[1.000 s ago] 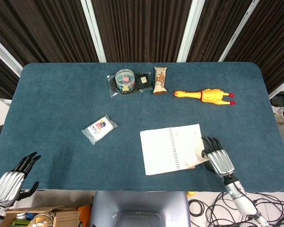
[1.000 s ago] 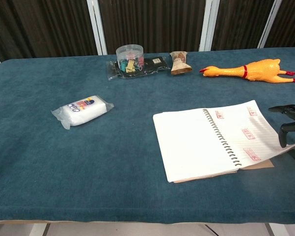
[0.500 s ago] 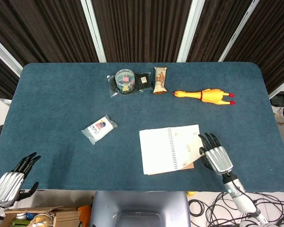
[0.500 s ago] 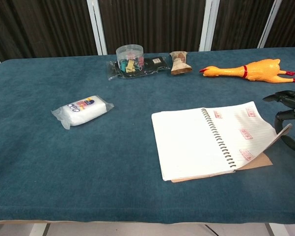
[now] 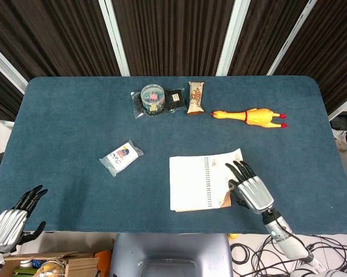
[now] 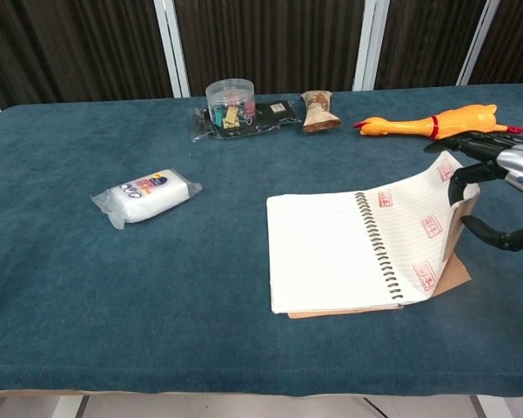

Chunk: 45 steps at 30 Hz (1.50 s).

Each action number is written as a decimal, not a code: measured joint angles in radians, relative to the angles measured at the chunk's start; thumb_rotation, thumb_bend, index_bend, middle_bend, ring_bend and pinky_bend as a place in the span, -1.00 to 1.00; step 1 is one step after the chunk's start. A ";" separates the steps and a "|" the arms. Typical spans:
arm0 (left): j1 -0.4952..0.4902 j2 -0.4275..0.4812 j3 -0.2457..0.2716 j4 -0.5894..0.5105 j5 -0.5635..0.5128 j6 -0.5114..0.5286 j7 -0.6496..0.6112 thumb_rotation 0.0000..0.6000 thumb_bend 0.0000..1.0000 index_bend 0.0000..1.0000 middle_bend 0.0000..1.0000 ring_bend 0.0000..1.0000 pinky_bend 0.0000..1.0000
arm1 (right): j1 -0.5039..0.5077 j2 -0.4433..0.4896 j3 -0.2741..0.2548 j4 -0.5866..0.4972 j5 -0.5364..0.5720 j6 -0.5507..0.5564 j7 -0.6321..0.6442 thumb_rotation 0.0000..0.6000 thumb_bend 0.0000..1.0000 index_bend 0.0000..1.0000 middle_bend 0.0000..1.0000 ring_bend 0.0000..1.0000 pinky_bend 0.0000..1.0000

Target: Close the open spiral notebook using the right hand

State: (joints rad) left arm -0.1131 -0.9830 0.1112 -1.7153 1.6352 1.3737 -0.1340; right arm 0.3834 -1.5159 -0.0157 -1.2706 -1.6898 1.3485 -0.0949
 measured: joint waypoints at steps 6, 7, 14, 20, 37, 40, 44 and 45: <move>-0.001 0.000 0.000 0.001 0.001 -0.002 -0.001 1.00 -0.16 -0.77 -0.92 -0.85 -0.13 | 0.044 0.037 0.007 -0.091 -0.022 -0.055 -0.093 1.00 0.00 0.42 -0.82 -0.92 -0.78; -0.001 0.001 0.001 0.000 0.001 -0.003 0.001 1.00 -0.16 -0.77 -0.92 -0.85 -0.13 | 0.051 0.038 0.009 -0.100 -0.023 -0.066 -0.100 1.00 0.00 0.42 -0.82 -0.92 -0.78; -0.001 0.002 0.001 -0.001 0.001 -0.003 -0.002 1.00 -0.16 -0.77 -0.92 -0.85 -0.13 | 0.111 0.016 0.035 -0.143 0.003 -0.158 -0.120 1.00 0.00 0.42 -0.80 -0.92 -0.77; 0.000 0.005 0.000 0.001 0.000 0.001 -0.011 1.00 -0.16 -0.77 -0.92 -0.85 -0.13 | 0.155 -0.033 0.058 -0.139 0.015 -0.194 -0.078 1.00 0.00 0.42 -0.79 -0.92 -0.78; -0.002 0.004 0.001 0.001 0.003 -0.005 -0.006 1.00 -0.16 -0.77 -0.92 -0.85 -0.13 | 0.272 -0.209 0.087 0.018 0.048 -0.299 0.066 1.00 0.00 0.39 -0.79 -0.92 -0.78; -0.003 0.004 0.001 0.000 0.002 -0.008 -0.005 1.00 -0.16 -0.77 -0.92 -0.85 -0.13 | 0.291 -0.241 0.083 0.065 0.047 -0.314 0.121 1.00 0.00 0.21 -0.79 -0.92 -0.78; -0.005 0.004 0.002 -0.001 0.002 -0.012 -0.002 1.00 -0.16 -0.77 -0.92 -0.85 -0.13 | 0.312 -0.277 0.074 0.109 0.041 -0.324 0.216 1.00 0.00 -0.05 -0.79 -0.92 -0.78; -0.005 0.004 0.002 -0.001 0.003 -0.012 -0.001 1.00 -0.16 -0.77 -0.92 -0.85 -0.13 | 0.318 -0.288 0.072 0.124 0.039 -0.323 0.248 1.00 -0.01 -0.10 -0.79 -0.92 -0.78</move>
State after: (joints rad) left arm -0.1183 -0.9792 0.1131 -1.7166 1.6378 1.3612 -0.1347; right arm 0.7015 -1.8040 0.0559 -1.1463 -1.6510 1.0255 0.1529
